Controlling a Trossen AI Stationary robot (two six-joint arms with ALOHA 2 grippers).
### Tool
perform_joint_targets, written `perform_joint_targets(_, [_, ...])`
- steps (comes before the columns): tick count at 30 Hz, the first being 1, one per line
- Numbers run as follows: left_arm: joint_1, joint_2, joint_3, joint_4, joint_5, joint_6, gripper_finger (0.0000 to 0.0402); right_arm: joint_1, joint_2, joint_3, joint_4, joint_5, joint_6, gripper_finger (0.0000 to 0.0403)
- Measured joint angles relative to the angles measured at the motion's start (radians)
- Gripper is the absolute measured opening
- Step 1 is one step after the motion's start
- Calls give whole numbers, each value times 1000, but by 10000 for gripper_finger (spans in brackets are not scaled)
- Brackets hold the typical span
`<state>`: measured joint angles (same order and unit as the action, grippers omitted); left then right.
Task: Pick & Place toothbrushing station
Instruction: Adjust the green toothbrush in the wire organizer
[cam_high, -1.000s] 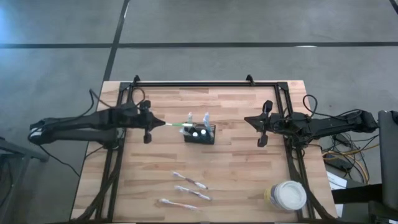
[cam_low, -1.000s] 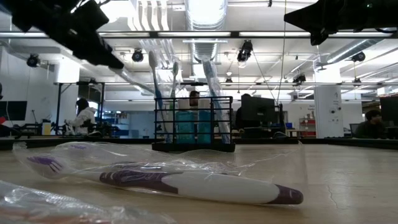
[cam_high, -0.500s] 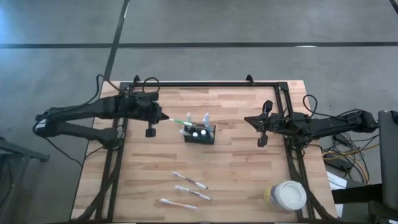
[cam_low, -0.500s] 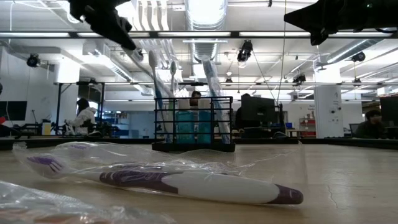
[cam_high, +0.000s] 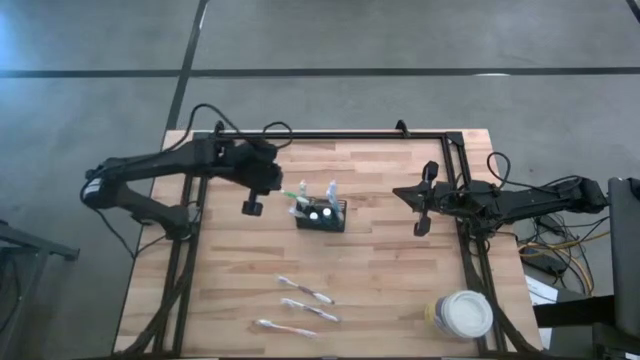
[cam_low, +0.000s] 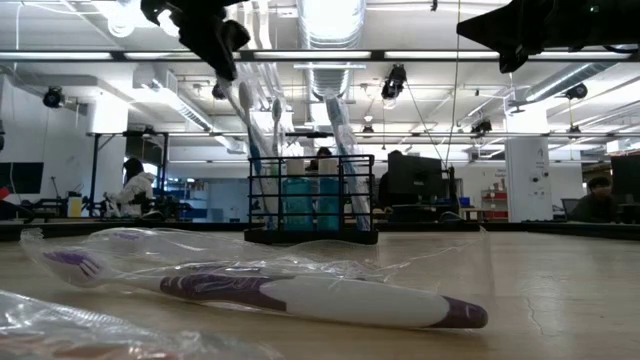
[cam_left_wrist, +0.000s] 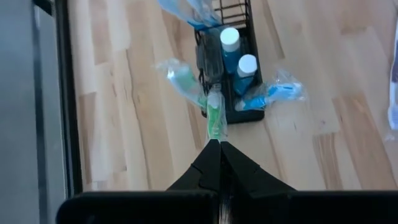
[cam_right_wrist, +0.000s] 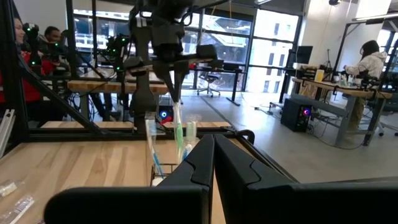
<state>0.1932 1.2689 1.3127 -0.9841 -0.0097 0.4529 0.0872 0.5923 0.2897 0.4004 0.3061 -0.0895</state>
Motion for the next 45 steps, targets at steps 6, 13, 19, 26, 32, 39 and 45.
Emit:
perform_joint_targets(6, [-8,141,176,-131,0,50,3,0,0,0,0,0,0,8])
perform_joint_targets(13, [-27,297,342,-247,0,97,3,0,0,0,0,0,-8,8])
perform_joint_targets(19, [-48,383,391,-282,0,112,3,0,0,0,0,0,-15,8])
perform_joint_targets(26, [-64,432,392,-273,-2,121,3,0,0,0,-1,0,-15,8])
perform_joint_targets(32, [-65,454,388,-250,-3,125,3,0,0,0,-1,0,-15,8])
perform_joint_targets(39, [-65,457,385,-248,-3,130,3,0,0,0,-1,0,-16,8])
perform_joint_targets(45, [-65,457,377,-247,-3,134,17,0,0,0,-2,0,-16,8])
